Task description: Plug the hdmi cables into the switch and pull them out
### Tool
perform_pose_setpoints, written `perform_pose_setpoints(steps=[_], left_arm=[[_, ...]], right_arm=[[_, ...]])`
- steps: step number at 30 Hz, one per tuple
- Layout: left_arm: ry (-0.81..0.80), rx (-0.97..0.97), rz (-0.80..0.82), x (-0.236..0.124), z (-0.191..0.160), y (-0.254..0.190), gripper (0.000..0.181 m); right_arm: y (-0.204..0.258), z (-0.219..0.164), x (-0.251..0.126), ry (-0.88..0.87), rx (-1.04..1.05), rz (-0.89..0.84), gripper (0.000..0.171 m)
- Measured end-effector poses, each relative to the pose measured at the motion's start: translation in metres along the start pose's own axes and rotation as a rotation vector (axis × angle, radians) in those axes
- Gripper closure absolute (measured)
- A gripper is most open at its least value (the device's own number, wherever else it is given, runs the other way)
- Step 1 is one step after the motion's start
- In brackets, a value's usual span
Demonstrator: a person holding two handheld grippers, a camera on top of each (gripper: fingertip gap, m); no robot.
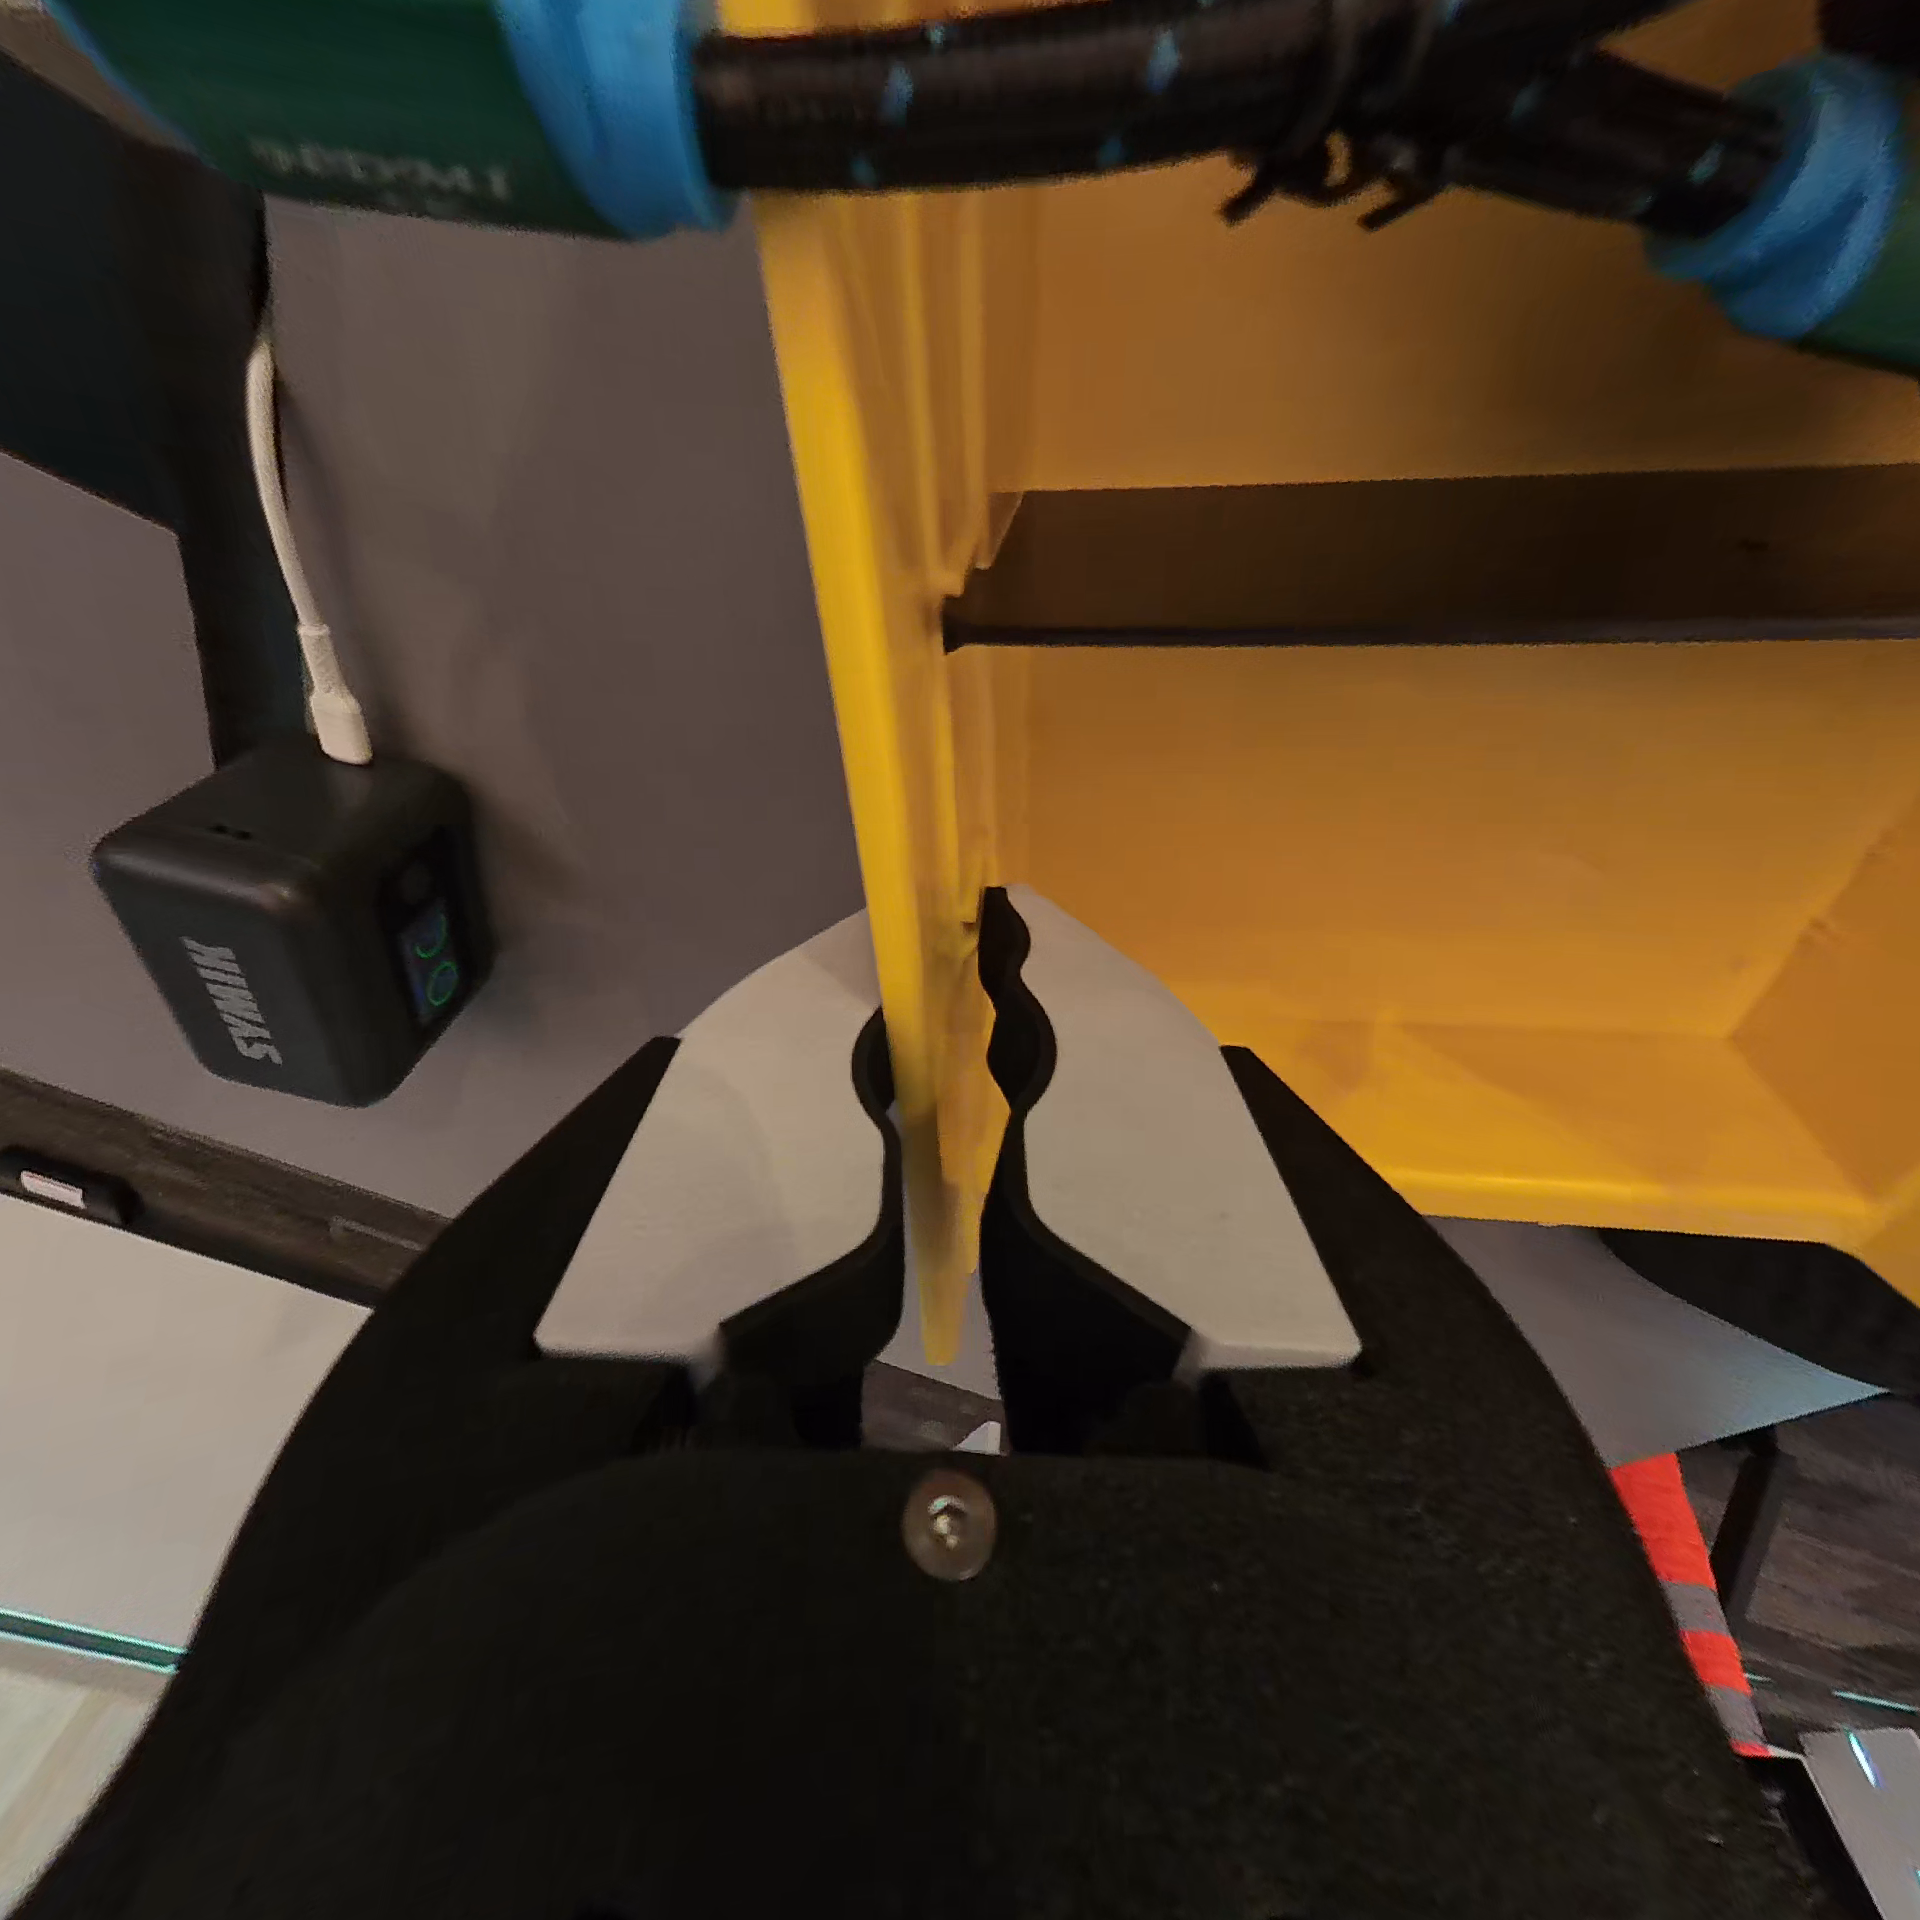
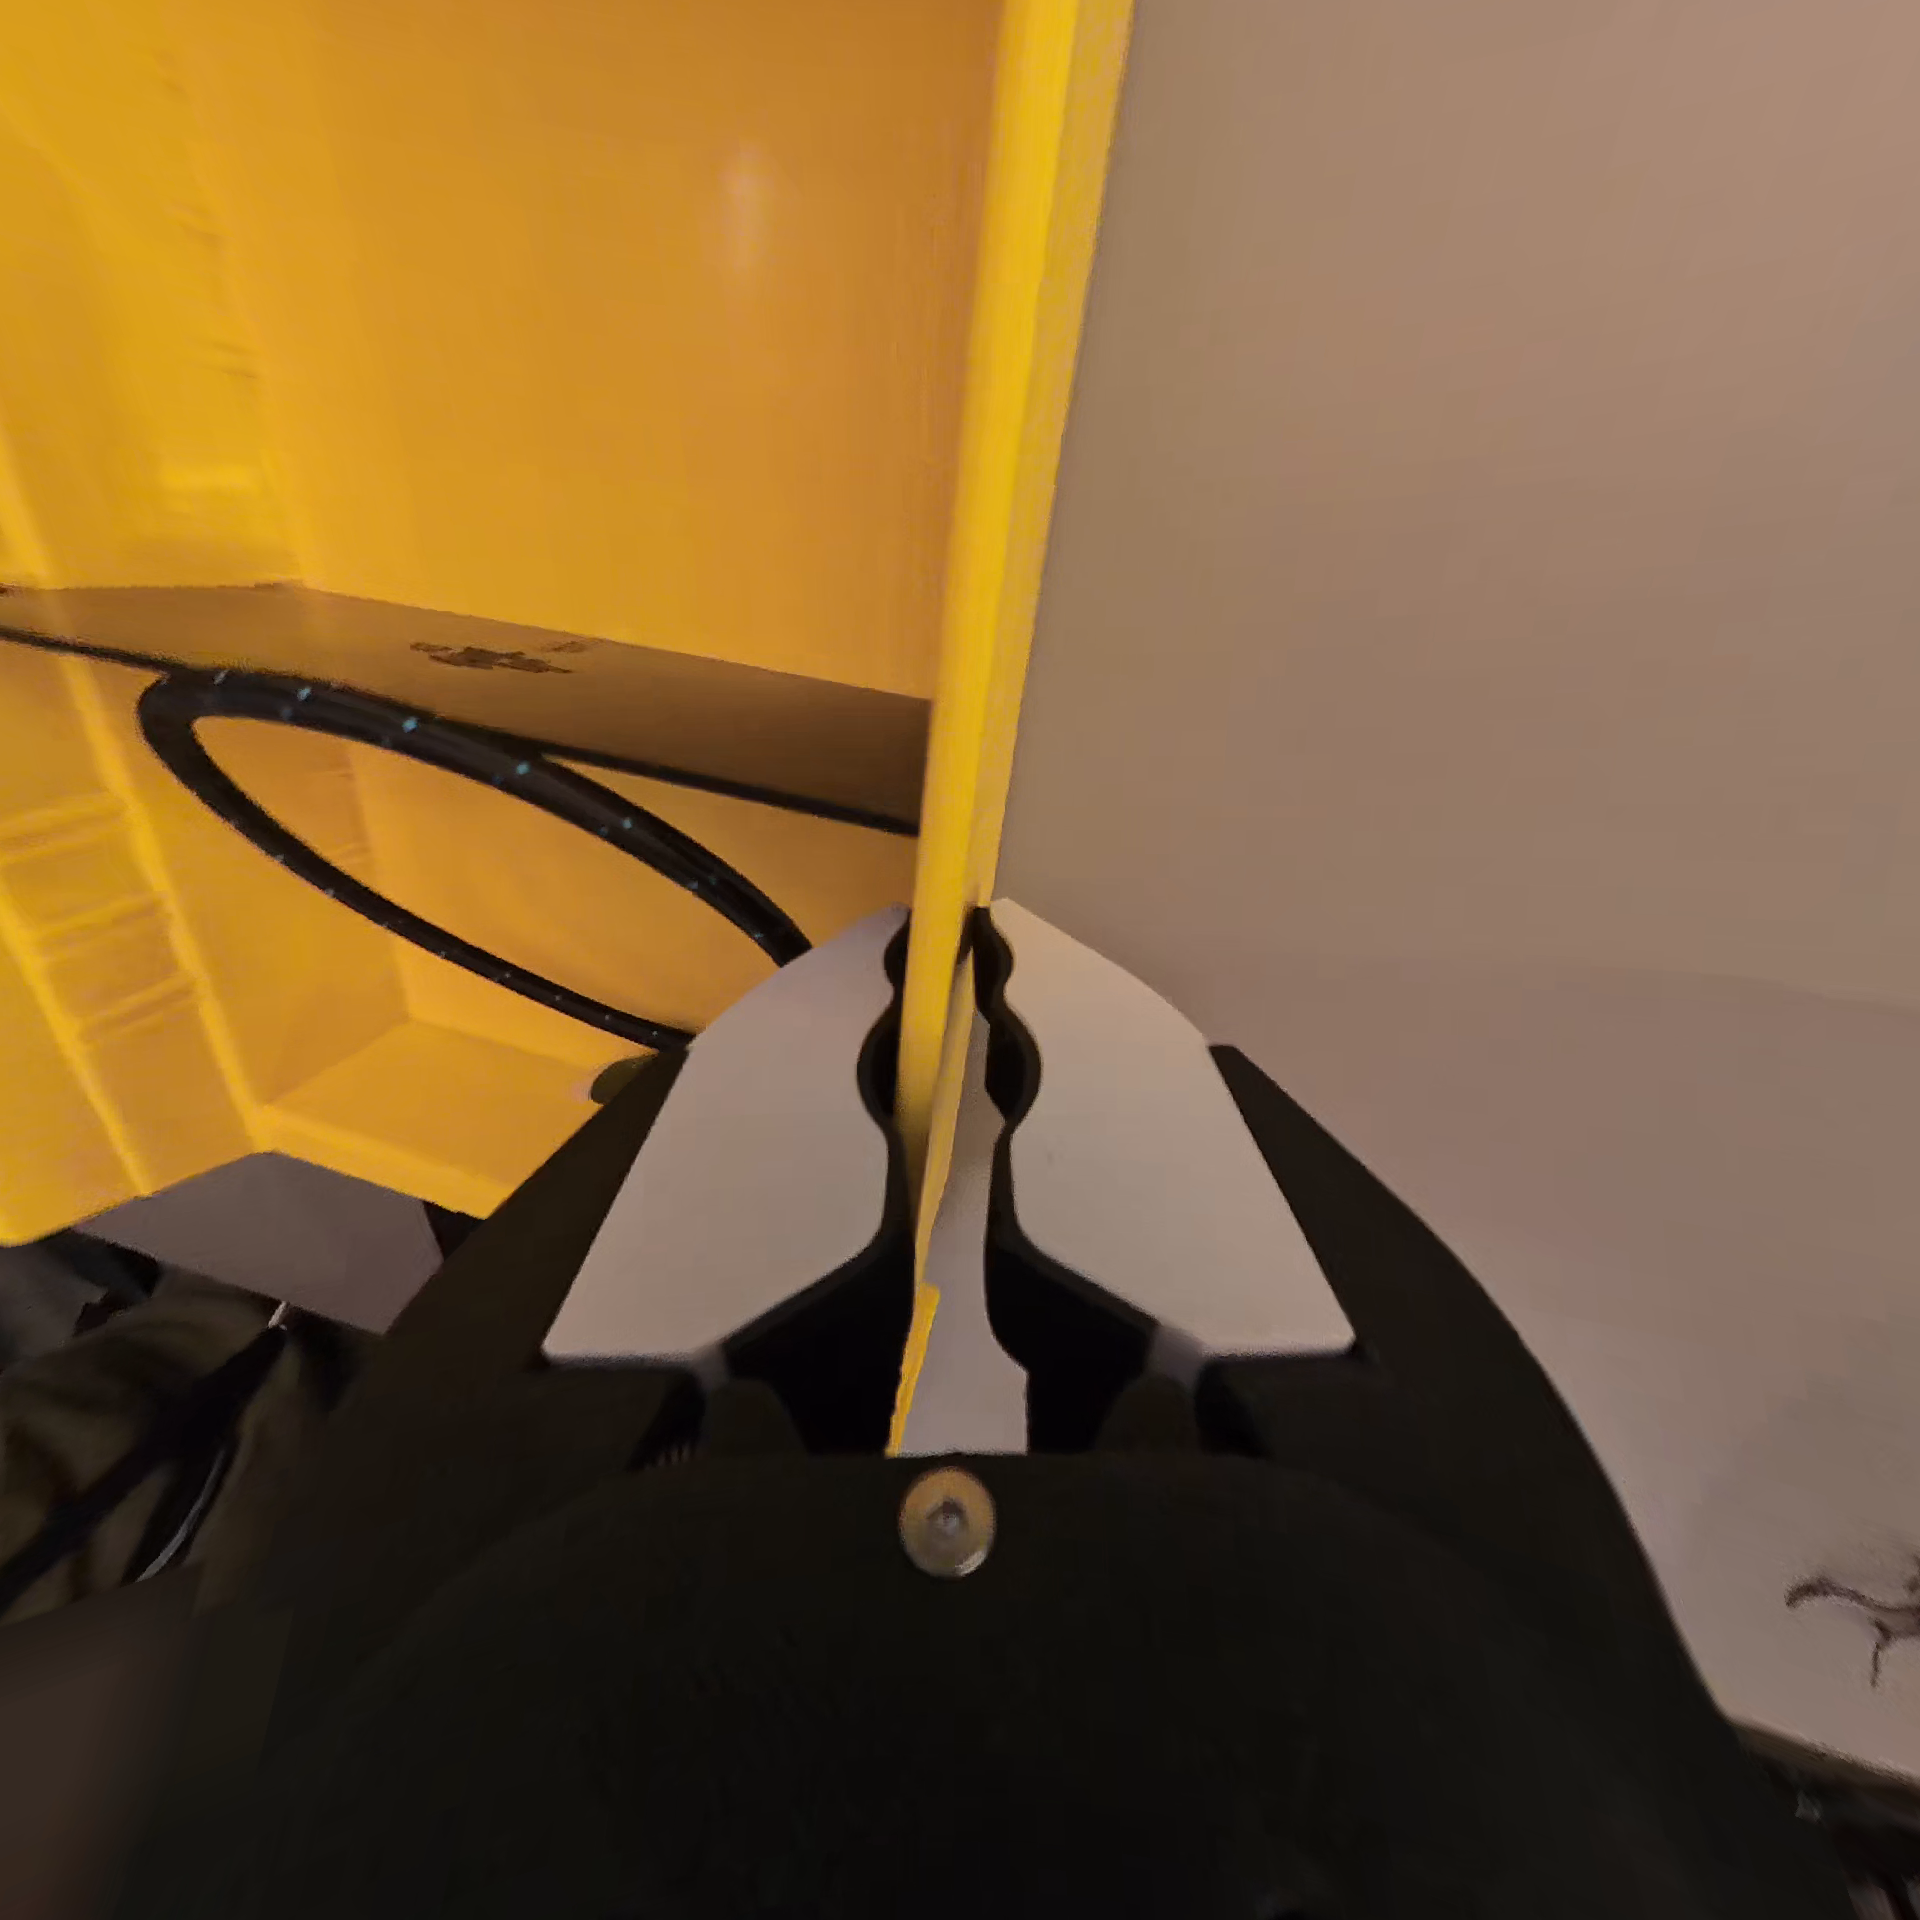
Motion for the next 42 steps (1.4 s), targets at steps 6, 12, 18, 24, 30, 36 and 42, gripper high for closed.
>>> perform_pose_setpoints(steps=[6, 12, 18, 24, 30, 36, 42], left_arm=[[-0.007, -0.018, 0.025, 0.002, -0.006, 0.006, 0.168], [-0.002, -0.015, 0.057, 0.004, -0.013, 0.009, 0.167], [0.012, -0.031, 0.092, 0.005, -0.019, 0.013, 0.165], [0.015, -0.092, 0.088, 0.005, -0.023, 0.009, 0.163], [-0.042, -0.061, 0.189, -0.005, -0.031, 0.002, 0.163], [-0.248, -0.196, 0.104, -0.027, -0.053, -0.003, 0.148], [-0.623, -0.321, 0.121, -0.054, -0.092, -0.009, 0.148]], right_arm=[[0.028, 0.012, 0.009, 0.078, -0.002, -0.028, 0.163], [0.042, 0.024, 0.014, 0.077, -0.03, -0.064, 0.164], [0.042, 0.021, 0.014, 0.087, -0.058, -0.046, 0.163], [0.042, 0.018, 0.01, 0.077, -0.064, -0.031, 0.16], [0.045, 0.017, -0.009, -0.007, -0.076, -0.055, 0.154], [0.058, 0.012, -0.058, -0.238, -0.082, -0.171, 0.151], [0.127, 0.004, -0.14, -0.777, -0.232, -0.252, 0.151]])
Point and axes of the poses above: each gripper's, where its closed fingertips meet, x out along the fingers, z out of its top, y = z × x across the jaws, the point moved 7 cm from there along -x, back along the fingers, and after that the axes turned 1 degree about x, right-handed, at the moved point
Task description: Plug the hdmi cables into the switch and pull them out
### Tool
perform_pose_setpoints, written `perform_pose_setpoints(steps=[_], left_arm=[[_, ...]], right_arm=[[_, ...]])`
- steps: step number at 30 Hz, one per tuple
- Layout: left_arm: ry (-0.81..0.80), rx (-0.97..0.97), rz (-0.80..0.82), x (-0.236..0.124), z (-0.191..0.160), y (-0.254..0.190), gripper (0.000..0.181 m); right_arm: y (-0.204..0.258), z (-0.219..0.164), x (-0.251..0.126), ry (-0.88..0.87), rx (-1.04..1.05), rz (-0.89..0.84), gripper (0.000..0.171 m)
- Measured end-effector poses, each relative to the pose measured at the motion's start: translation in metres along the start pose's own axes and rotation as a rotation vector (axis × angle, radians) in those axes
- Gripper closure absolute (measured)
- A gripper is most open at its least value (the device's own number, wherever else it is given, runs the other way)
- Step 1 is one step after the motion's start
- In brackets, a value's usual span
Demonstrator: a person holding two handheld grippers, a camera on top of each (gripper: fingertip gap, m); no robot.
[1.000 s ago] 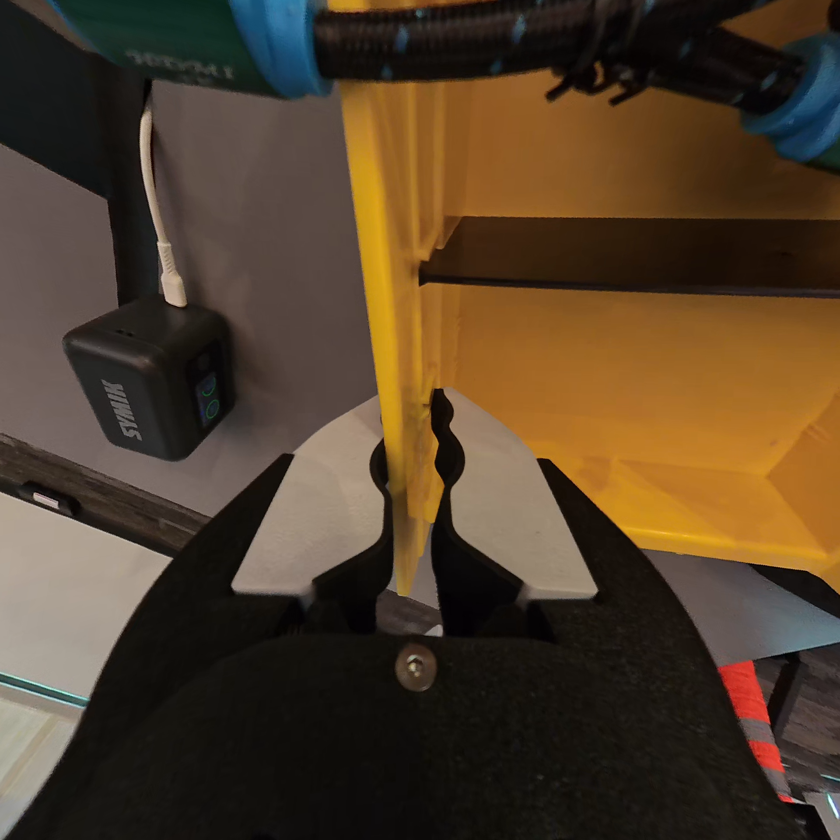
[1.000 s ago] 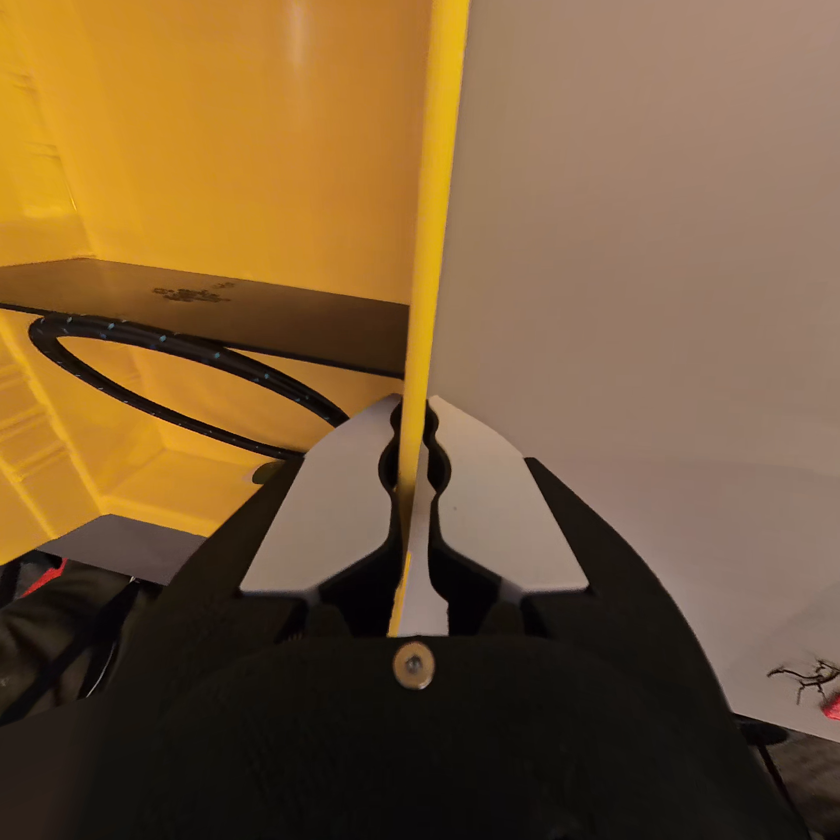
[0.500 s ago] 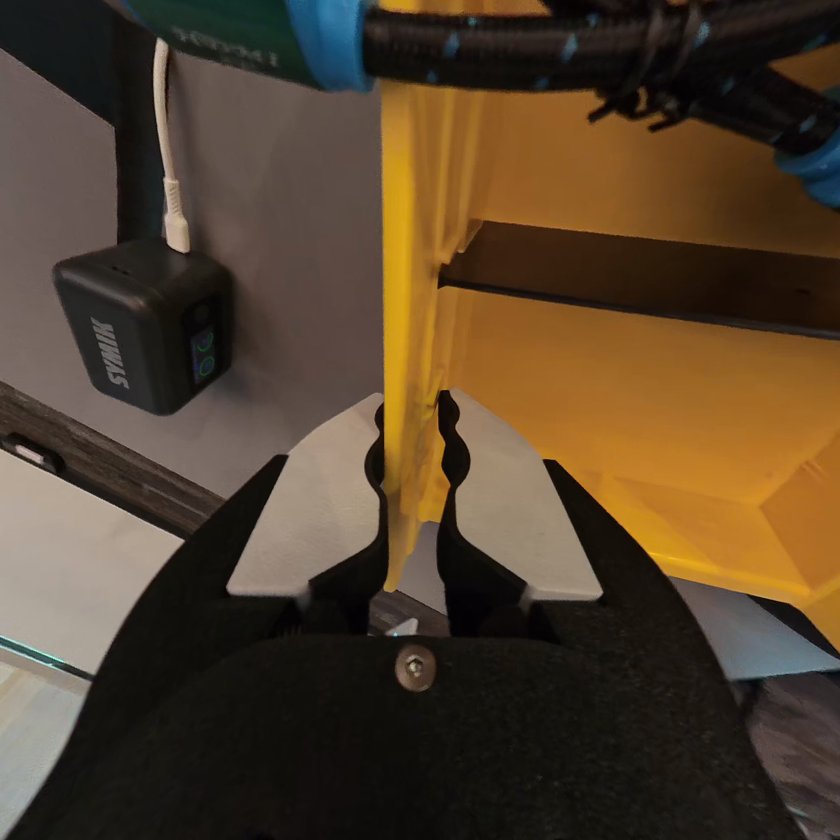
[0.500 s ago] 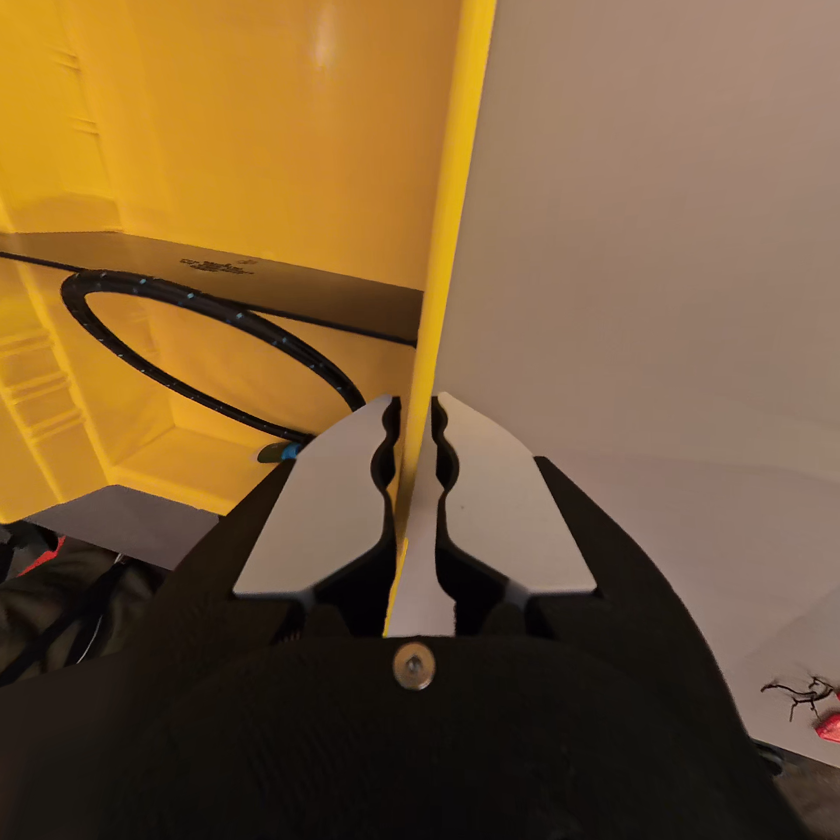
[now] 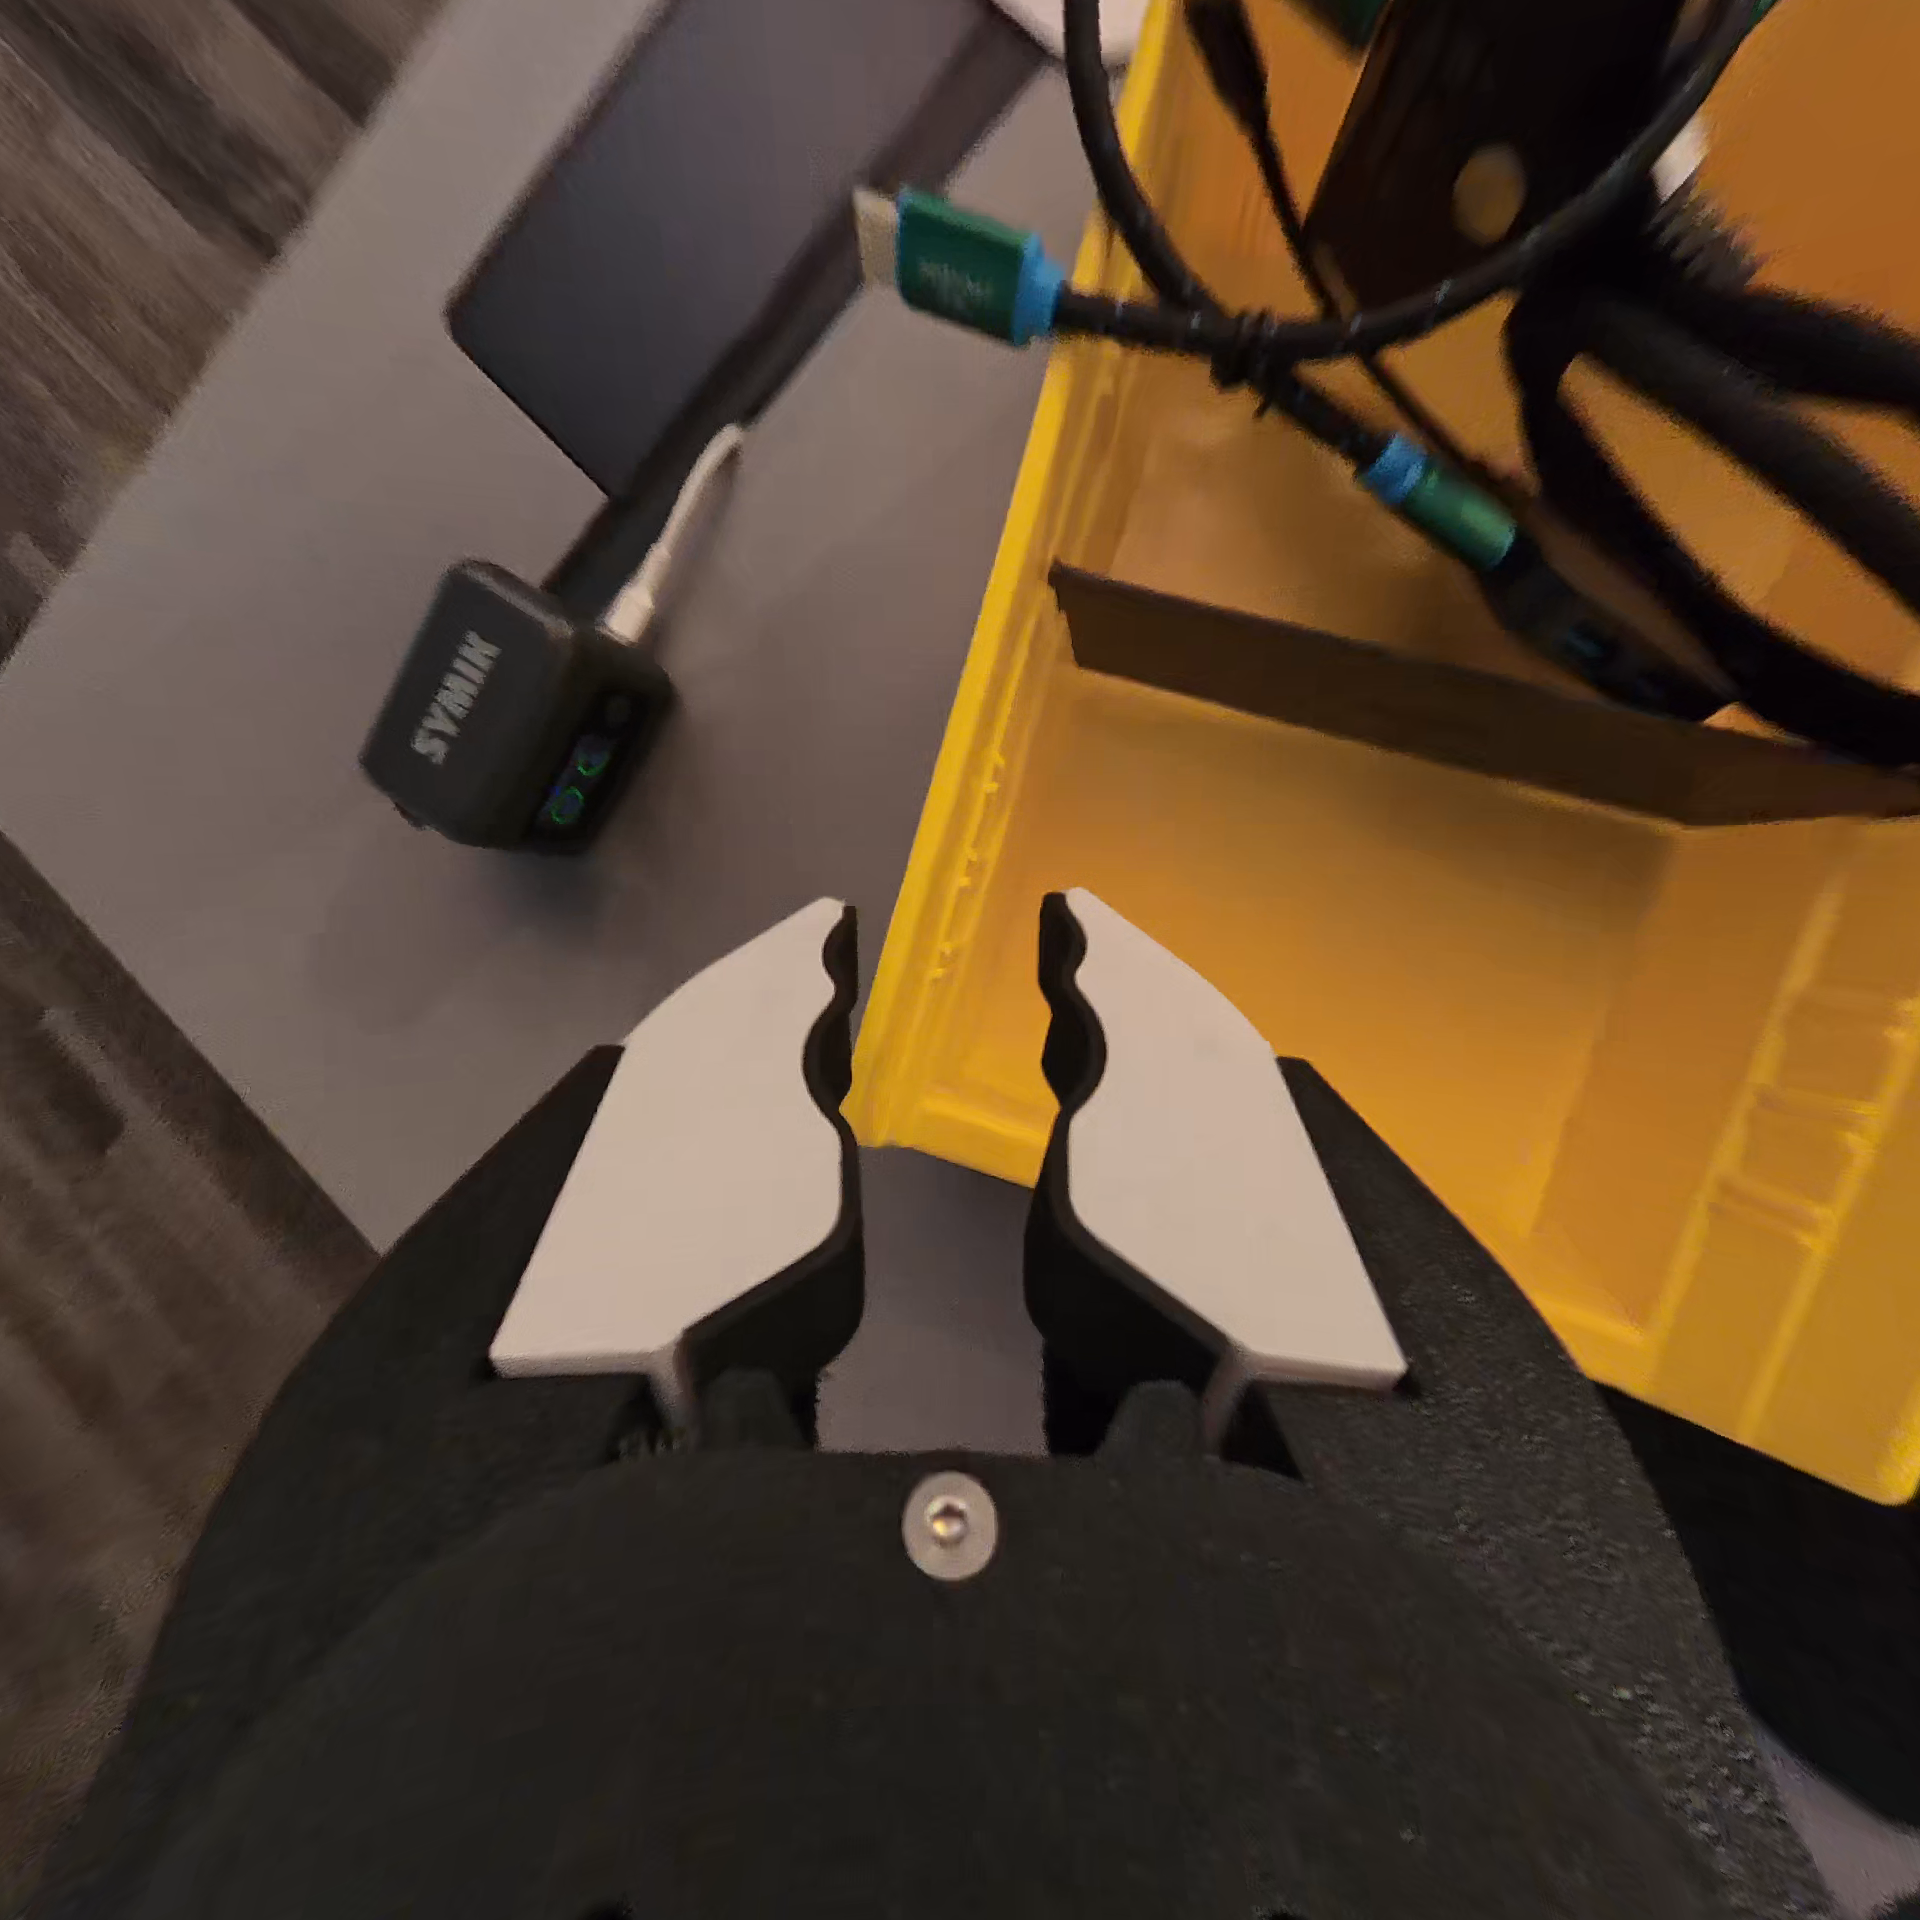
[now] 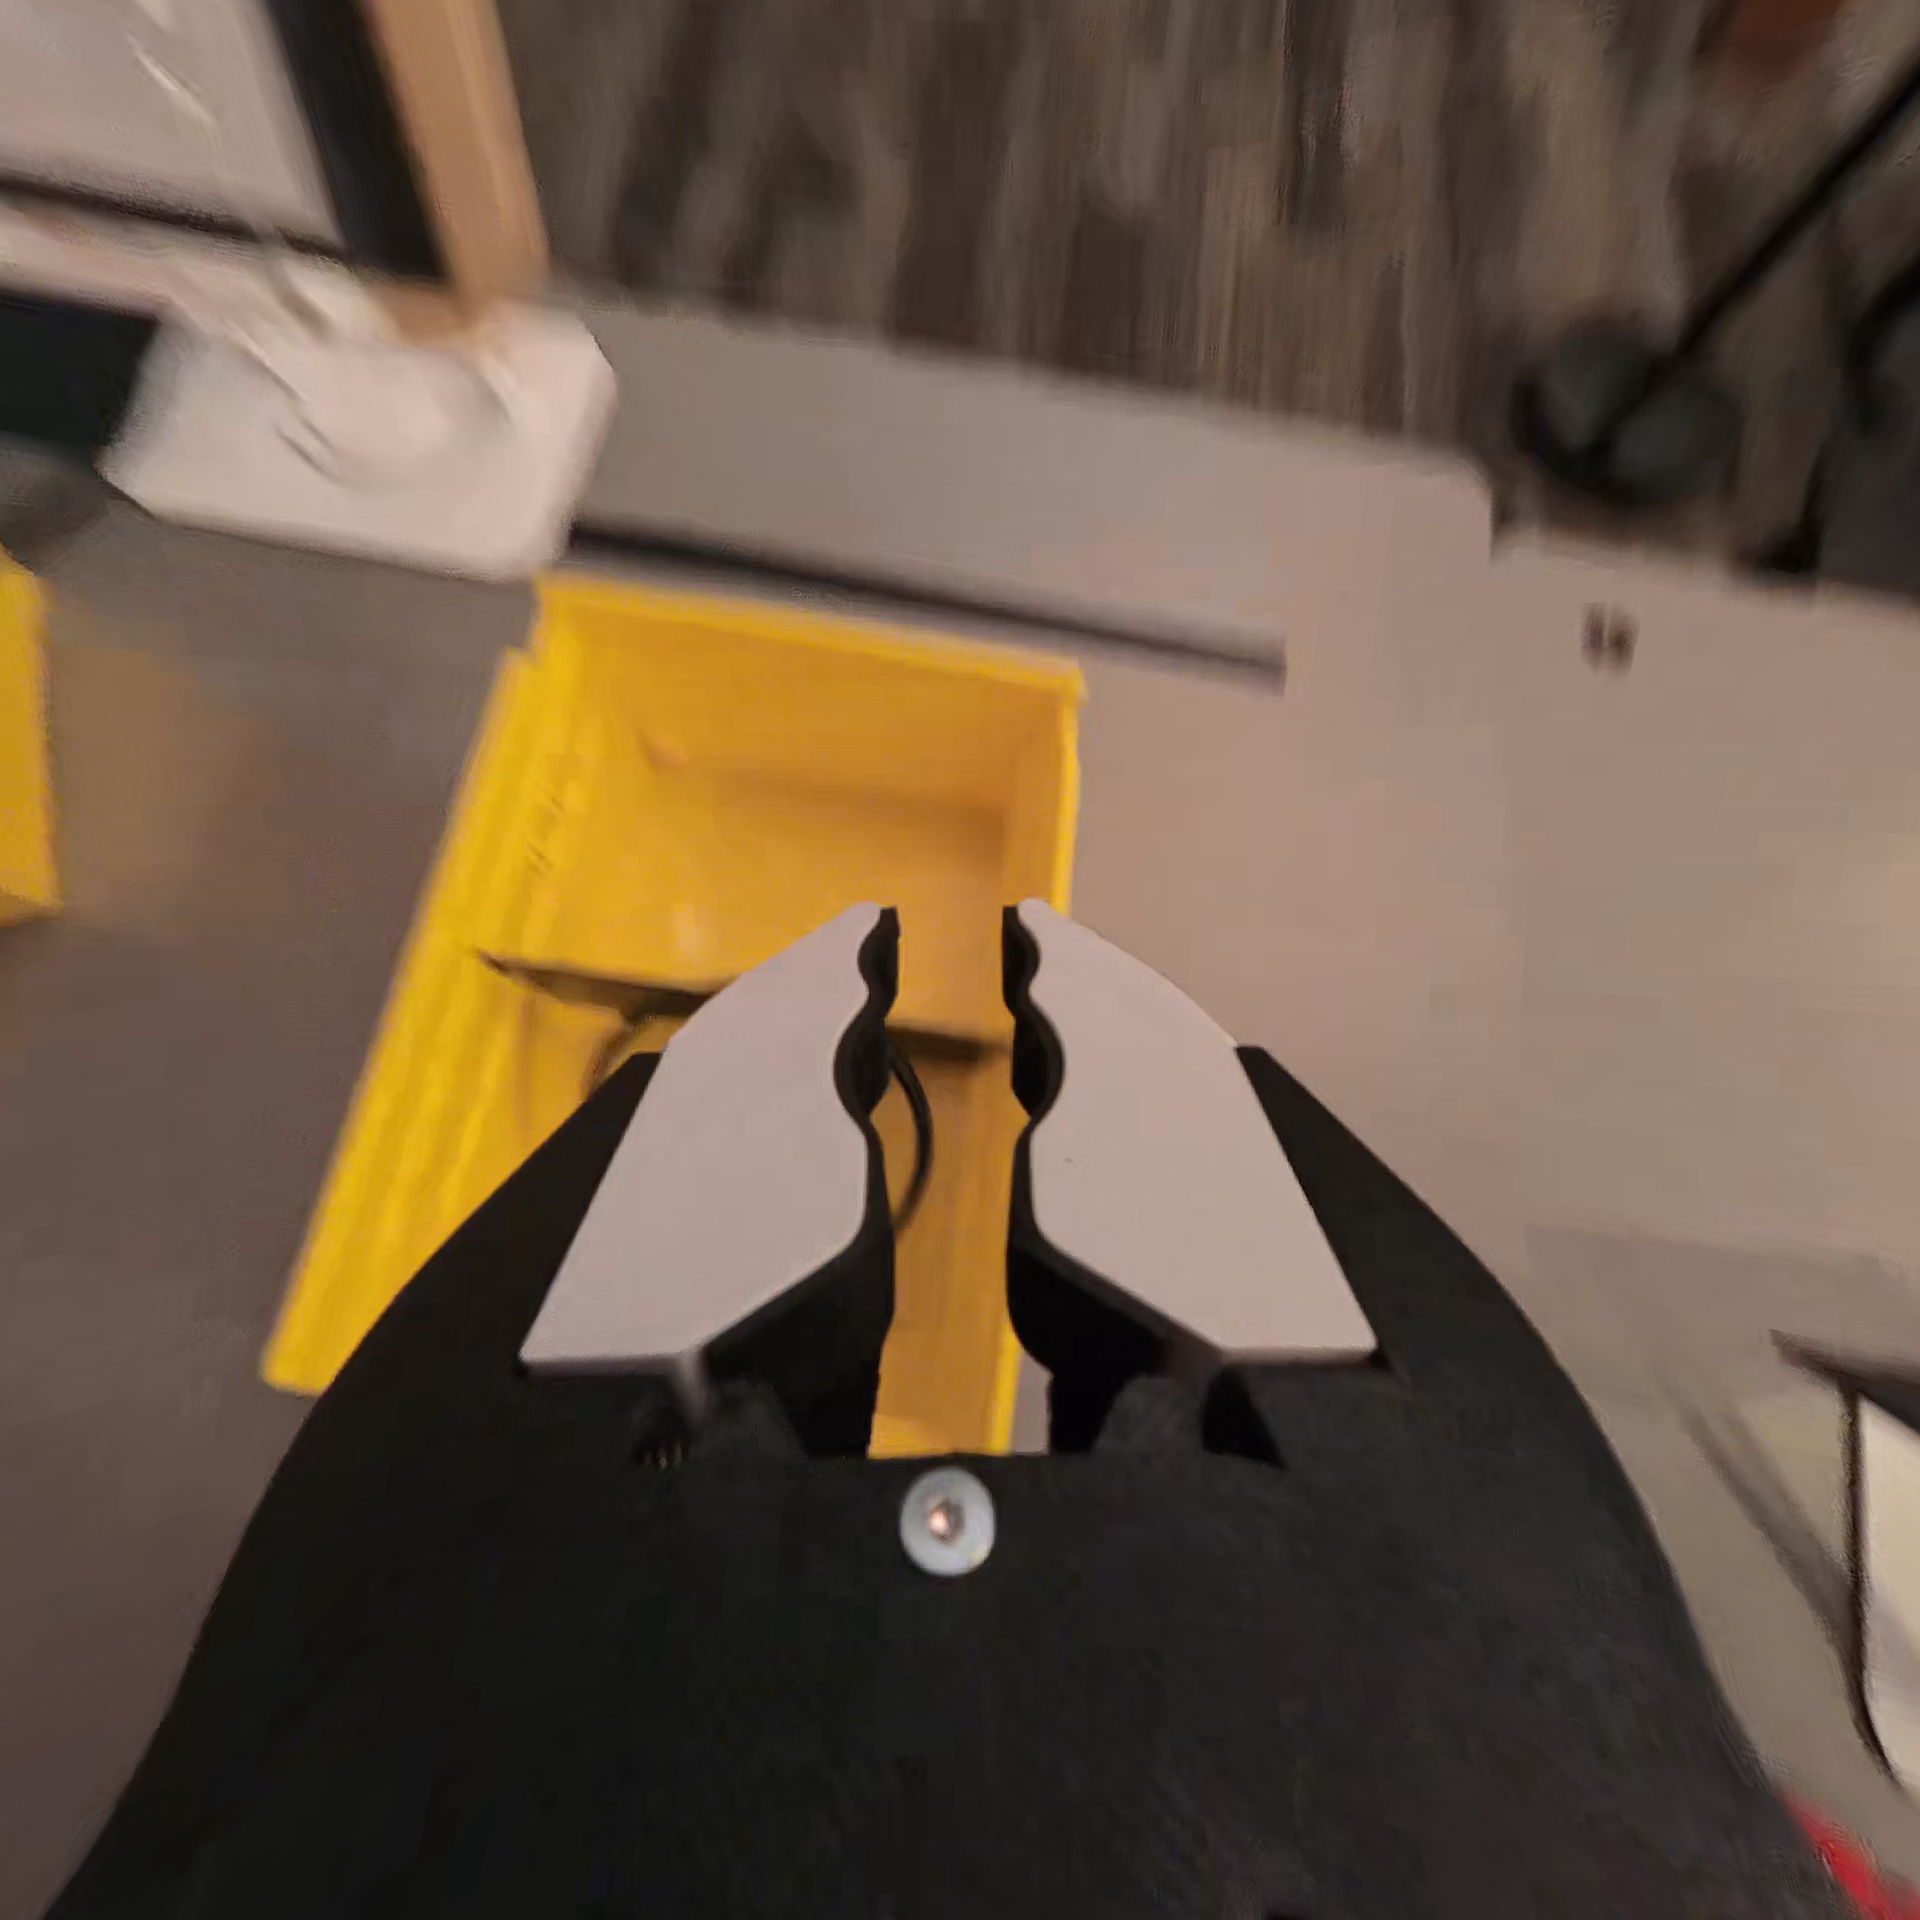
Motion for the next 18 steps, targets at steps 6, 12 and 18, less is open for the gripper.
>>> perform_pose_setpoints(steps=[6, 12, 18], left_arm=[[-0.508, -0.209, -0.147, -0.033, -0.026, -0.002, 0.128], [-0.873, -0.292, -0.094, -0.024, -0.065, -0.001, 0.121], [-0.931, -0.287, -0.139, -0.001, -0.096, 0.004, 0.126]], right_arm=[[0.138, 0.033, -0.03, -0.782, -0.257, 0.458, 0.116], [0.255, -0.001, 0.032, -0.667, -0.204, 0.708, 0.112], [0.312, -0.014, 0.107, -0.405, -0.191, 0.712, 0.115]])
Point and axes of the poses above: each gripper's, where its closed fingertips meet, x out along the fingers, z out of its top, y = z × x across the jaws, the point moved 7 cm from there along -x, back along the fingers, and after that the axes turned 1 degree about x, right-handed, at the moved point
